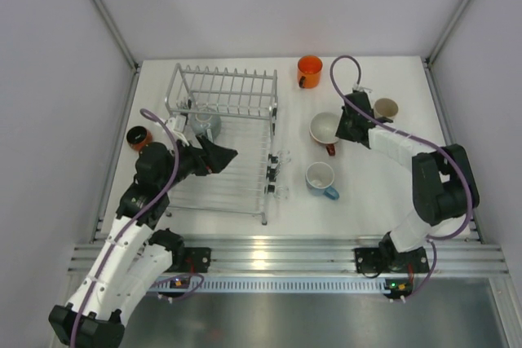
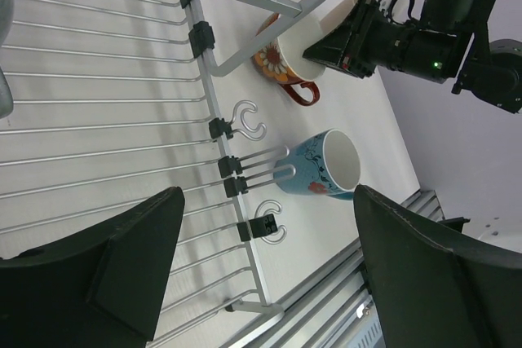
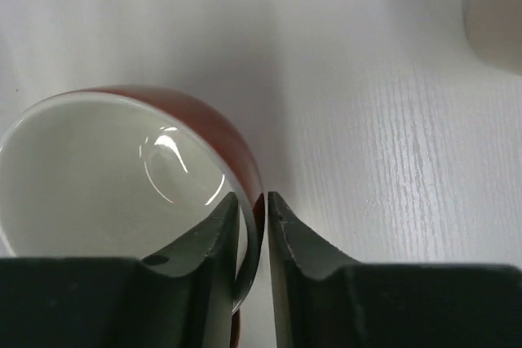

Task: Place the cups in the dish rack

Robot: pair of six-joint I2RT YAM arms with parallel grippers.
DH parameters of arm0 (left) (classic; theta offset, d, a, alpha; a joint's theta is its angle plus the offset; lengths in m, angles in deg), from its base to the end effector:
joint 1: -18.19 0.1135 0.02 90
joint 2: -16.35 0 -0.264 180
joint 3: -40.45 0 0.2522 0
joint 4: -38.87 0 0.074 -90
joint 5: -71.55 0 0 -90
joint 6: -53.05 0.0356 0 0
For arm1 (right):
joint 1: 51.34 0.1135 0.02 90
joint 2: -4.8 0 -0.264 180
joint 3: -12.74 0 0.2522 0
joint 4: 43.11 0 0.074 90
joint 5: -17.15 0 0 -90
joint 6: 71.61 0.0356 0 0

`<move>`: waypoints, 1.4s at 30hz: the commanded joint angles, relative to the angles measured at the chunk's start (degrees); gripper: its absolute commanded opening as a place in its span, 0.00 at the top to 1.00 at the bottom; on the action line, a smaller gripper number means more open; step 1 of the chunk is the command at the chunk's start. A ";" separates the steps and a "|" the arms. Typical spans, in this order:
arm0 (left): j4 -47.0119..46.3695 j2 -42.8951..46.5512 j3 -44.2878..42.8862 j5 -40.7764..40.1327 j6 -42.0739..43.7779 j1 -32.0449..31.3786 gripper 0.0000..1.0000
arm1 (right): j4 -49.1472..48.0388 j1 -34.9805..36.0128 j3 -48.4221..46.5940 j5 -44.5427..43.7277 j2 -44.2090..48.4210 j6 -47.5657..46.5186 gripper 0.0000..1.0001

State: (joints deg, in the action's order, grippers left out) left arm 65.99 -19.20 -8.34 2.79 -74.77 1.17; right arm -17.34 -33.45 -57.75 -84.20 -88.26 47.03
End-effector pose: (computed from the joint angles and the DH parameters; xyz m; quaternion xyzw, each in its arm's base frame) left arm 0.1442 -0.0576 0.2990 -0.0280 0.7817 -0.4078 0.4710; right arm 0.3251 0.0976 0.1990 0.1221 0.9227 0.0549 0.3616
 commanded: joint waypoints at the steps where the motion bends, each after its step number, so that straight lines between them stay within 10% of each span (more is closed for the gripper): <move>1: -1.85 1.19 -0.74 1.27 0.56 0.23 0.10 | -3.13 -0.40 -1.63 0.37 0.59 0.01 0.84; 3: -1.94 1.19 -0.75 1.18 0.56 0.23 0.10 | -3.40 -0.66 -1.45 0.37 1.73 0.01 1.00; 15: -5.01 0.48 -1.45 4.25 0.12 0.23 0.12 | -5.42 -1.89 -1.72 2.65 12.26 3.69 1.00; 28: -18.81 -2.51 -2.68 17.08 -5.15 0.23 0.14 | -11.48 -5.67 0.21 23.54 34.42 14.15 1.00; 42: -46.76 -6.99 -3.47 23.86 -22.83 -1.70 0.15 | -44.61 7.83 8.30 28.58 43.76 32.18 1.00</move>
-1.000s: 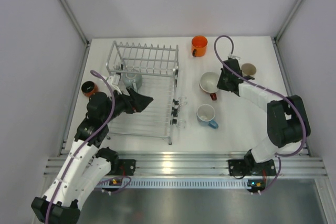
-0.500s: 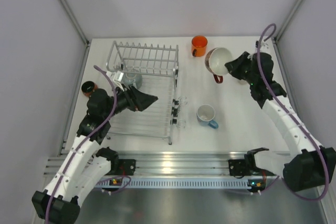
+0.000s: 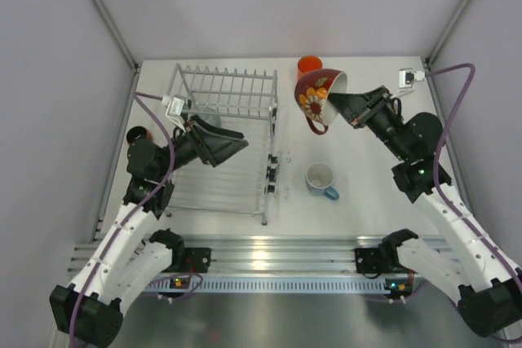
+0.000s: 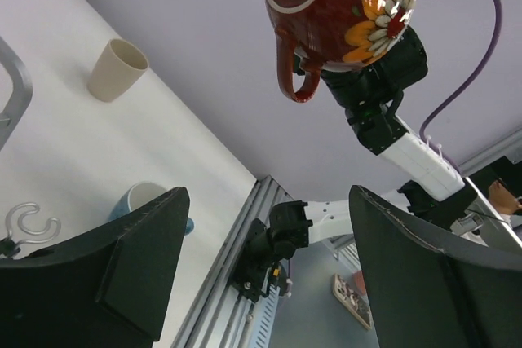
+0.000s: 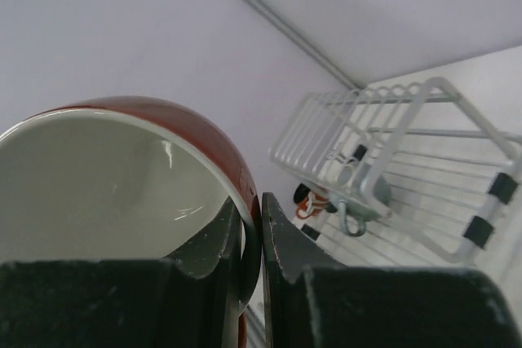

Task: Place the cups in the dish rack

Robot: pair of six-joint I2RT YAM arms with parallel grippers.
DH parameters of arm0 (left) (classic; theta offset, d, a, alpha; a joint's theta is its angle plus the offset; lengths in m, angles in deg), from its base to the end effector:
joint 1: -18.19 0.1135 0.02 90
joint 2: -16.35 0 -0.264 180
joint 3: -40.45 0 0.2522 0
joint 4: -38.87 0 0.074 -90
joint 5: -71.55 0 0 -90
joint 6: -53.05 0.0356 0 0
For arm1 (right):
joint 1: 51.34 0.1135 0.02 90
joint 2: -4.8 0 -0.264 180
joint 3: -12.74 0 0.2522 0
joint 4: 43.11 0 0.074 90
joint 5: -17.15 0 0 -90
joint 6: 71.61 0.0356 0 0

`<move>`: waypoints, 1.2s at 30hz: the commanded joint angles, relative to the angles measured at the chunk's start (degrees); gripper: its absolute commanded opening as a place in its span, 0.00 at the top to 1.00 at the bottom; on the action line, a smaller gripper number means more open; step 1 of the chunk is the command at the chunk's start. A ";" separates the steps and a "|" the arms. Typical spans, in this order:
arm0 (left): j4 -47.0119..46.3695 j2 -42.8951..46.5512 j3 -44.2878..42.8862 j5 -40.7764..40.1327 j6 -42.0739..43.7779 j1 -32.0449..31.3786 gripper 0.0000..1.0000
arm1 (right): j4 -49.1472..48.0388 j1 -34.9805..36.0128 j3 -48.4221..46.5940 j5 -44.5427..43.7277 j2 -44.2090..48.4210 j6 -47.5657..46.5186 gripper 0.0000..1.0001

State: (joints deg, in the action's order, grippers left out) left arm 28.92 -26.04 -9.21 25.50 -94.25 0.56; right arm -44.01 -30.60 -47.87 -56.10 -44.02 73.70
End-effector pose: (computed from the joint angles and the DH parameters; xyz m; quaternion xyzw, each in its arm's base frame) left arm 0.1549 -0.0751 0.3529 0.0967 0.6197 -0.6303 0.4575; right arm 0.1820 0.0799 0.3875 0.0750 0.6239 0.5476 0.5526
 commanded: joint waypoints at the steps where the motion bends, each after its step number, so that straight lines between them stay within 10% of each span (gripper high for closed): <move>1: -9.69 -0.32 -3.21 0.62 -3.17 -1.88 0.16 | -20.13 6.41 -2.19 -0.31 -1.71 5.60 1.00; 25: -16.81 -3.58 -3.12 -3.42 2.28 -10.94 0.15 | -45.09 24.88 -8.26 -1.46 -20.52 10.60 1.00; 36: -23.58 -4.10 -2.34 -2.55 -1.59 -11.99 0.36 | -48.10 26.11 -11.16 -0.41 -26.94 9.55 1.00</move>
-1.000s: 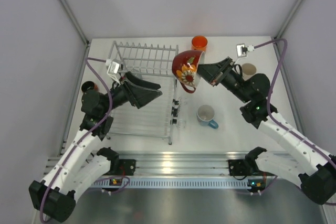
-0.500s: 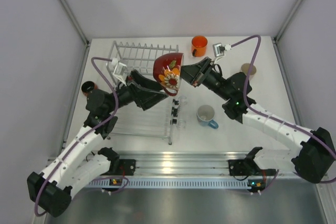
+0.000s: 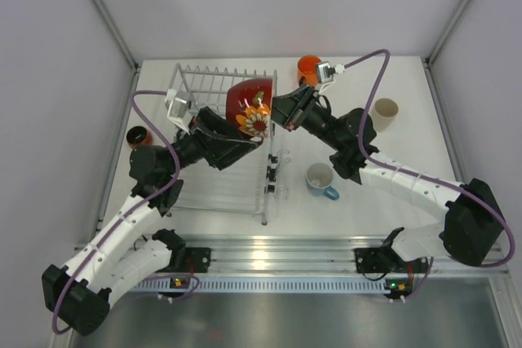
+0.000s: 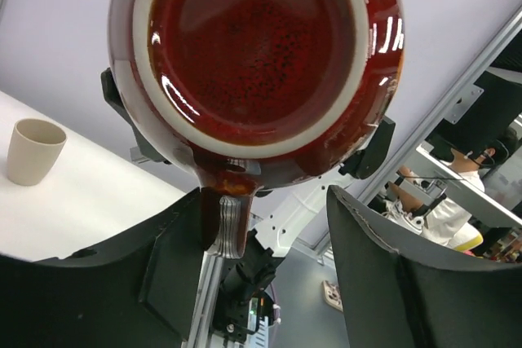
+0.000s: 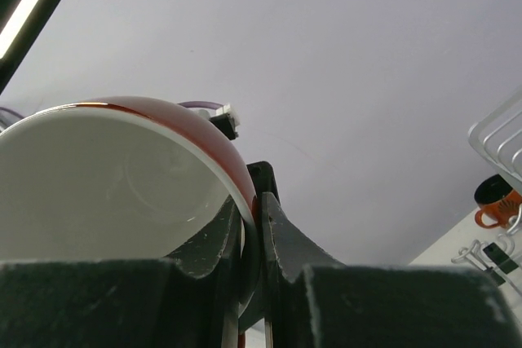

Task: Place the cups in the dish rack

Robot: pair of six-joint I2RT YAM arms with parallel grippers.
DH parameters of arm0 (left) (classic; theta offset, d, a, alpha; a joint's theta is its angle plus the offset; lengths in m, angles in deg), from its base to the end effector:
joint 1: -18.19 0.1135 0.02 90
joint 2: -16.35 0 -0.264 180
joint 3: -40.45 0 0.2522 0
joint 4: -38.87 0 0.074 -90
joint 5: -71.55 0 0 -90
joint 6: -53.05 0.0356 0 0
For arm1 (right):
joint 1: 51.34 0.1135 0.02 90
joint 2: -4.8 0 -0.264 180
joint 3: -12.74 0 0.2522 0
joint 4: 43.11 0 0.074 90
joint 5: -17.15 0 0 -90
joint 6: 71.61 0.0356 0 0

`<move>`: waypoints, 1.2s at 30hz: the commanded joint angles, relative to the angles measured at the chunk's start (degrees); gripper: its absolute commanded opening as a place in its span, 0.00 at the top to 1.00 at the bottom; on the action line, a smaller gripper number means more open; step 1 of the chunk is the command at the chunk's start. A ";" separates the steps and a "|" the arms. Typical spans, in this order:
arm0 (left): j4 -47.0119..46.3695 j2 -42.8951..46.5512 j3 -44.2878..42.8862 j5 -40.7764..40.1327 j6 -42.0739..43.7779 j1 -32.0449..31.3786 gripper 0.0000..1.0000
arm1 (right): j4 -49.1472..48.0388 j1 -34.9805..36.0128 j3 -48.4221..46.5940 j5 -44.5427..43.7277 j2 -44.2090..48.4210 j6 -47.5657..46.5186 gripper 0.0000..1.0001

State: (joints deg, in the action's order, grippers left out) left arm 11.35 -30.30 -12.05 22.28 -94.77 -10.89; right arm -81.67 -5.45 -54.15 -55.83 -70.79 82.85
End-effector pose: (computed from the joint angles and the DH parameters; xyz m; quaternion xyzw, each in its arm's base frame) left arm 0.1408 -0.1049 0.3867 0.1864 0.5068 -0.6874 0.4856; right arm 0.1994 0.2207 0.3848 -0.0464 0.5097 0.7449 0.4279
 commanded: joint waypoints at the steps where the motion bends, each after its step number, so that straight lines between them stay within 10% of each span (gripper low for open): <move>1: -6.01 0.25 0.68 0.67 -1.15 -0.54 0.37 | -10.70 0.96 -5.06 -0.58 -1.04 0.66 1.00; 9: -6.01 -0.19 2.00 -1.00 -1.77 -0.45 0.65 | -13.34 0.87 -5.68 1.44 -4.04 3.65 1.00; 13: -6.01 -0.81 2.09 -1.97 -2.38 -0.54 0.99 | -12.55 0.87 -4.62 1.88 -2.81 2.42 1.00; 18: -4.25 -0.72 2.70 -3.11 -2.12 -0.45 1.00 | -9.21 0.96 -2.95 1.35 -0.88 -0.48 0.91; 24: 0.30 1.38 2.36 -4.16 -0.01 -0.45 1.00 | -7.19 0.34 0.12 0.91 2.28 -2.32 0.56; 36: 30.51 9.82 -2.47 -13.73 14.65 -0.45 1.00 | 2.73 -1.33 11.80 -2.16 14.23 -8.74 0.39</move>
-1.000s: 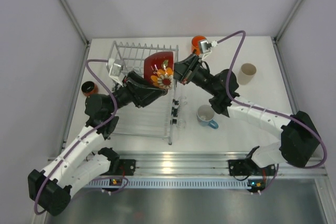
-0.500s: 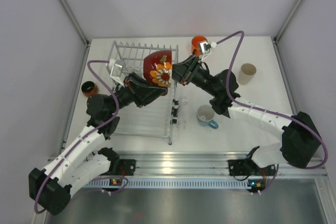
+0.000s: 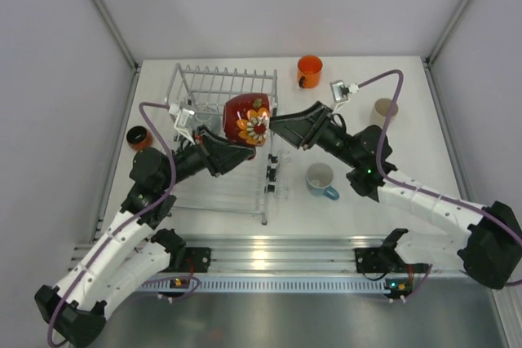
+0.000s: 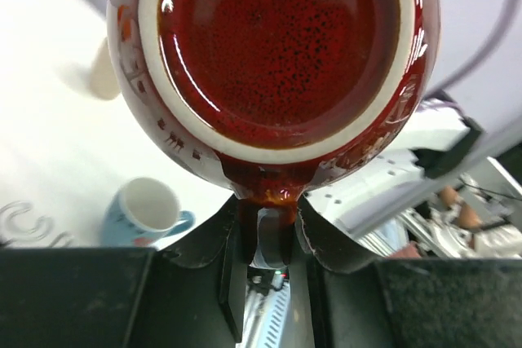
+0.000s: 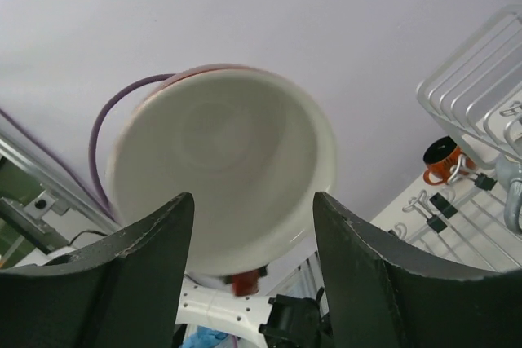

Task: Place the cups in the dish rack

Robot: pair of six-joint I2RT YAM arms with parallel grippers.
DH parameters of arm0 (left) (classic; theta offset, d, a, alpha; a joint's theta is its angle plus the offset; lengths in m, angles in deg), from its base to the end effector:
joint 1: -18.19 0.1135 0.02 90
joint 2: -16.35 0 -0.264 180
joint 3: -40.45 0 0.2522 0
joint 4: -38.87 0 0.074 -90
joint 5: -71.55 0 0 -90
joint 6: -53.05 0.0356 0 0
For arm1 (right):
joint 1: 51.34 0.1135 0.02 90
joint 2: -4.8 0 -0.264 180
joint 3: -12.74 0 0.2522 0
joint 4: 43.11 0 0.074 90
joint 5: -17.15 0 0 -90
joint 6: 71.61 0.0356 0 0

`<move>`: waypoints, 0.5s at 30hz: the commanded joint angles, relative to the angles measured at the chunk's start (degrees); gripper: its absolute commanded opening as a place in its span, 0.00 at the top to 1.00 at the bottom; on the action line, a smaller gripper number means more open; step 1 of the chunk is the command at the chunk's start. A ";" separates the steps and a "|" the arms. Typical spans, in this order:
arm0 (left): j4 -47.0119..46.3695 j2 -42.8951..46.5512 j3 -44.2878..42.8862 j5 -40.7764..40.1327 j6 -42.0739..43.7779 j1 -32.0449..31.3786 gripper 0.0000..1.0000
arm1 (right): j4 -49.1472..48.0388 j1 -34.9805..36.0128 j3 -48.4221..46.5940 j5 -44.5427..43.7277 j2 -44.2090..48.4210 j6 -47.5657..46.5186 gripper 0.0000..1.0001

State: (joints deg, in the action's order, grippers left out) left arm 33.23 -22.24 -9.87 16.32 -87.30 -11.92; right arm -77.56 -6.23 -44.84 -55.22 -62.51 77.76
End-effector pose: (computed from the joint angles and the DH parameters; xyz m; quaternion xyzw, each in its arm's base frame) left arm 0.1275 -0.0974 0.3603 0.1377 0.5987 -0.6317 0.4728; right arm 0.1792 0.1952 0.3596 -0.0619 0.5449 0.7085 0.4442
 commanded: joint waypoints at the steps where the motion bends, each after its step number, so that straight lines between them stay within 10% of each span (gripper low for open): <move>1: 8.67 2.02 -4.66 -8.65 8.15 0.58 1.00 | -0.49 -0.63 2.50 -3.30 7.00 -4.09 0.39; 15: 46.02 2.73 -7.39 -40.03 20.11 0.58 1.00 | 26.12 -0.80 3.91 -20.43 30.73 -20.08 0.39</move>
State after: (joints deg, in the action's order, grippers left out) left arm 78.58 -19.72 -14.87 -14.28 -69.75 -11.53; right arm -59.26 -6.63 -38.96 -69.58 -34.95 63.86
